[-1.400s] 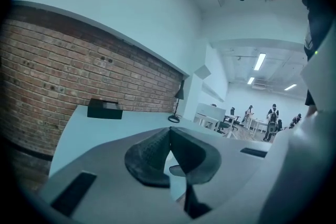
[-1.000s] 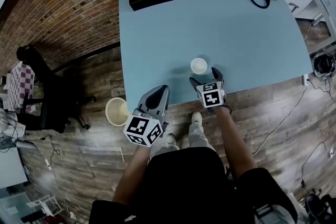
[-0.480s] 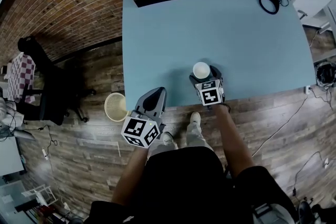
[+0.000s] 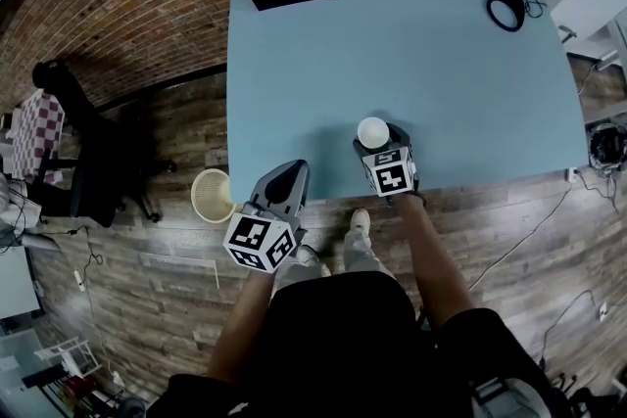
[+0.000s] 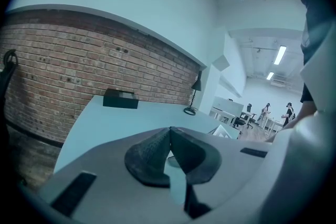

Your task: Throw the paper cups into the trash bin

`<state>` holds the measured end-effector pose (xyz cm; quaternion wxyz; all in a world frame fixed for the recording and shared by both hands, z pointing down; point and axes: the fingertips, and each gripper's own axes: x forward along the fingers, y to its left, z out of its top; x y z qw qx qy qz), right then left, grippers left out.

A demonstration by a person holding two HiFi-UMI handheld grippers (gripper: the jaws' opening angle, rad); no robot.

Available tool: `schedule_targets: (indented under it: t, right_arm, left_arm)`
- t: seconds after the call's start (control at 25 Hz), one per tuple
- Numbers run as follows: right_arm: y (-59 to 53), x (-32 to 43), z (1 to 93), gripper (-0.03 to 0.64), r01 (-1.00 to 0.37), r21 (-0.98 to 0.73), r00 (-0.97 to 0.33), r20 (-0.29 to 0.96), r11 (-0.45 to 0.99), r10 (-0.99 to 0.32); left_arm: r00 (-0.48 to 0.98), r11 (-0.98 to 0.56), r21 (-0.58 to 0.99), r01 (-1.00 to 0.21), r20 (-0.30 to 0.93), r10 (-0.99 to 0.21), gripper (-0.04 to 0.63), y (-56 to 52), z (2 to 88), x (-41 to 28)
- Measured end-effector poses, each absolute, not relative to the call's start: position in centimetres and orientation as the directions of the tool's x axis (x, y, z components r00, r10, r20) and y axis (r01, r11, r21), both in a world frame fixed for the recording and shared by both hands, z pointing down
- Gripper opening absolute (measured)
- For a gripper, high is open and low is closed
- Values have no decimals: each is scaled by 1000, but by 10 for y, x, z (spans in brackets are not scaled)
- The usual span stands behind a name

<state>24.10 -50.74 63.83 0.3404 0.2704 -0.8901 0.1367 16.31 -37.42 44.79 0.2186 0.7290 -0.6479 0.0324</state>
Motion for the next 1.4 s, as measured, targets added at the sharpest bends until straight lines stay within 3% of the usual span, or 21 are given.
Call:
schedule_targets:
  t: [0.12,0.88,1.4]
  right_arm:
    - [-508,241,634,318,-580,-53,-616,682,813,-395]
    - [-503,237,619,301,-505,-33,-662,657,863,-362]
    - [-485,197,607,301,-387,-55,-714,650,921,-261]
  left_arm:
    - [149,-55,275,-960,332,-931,9,-376,448,162]
    - [69,28,295,-955,313,-947,9,-363,447,159]
    - [-79,173,293,-940,307,-949,9,-337,440,123]
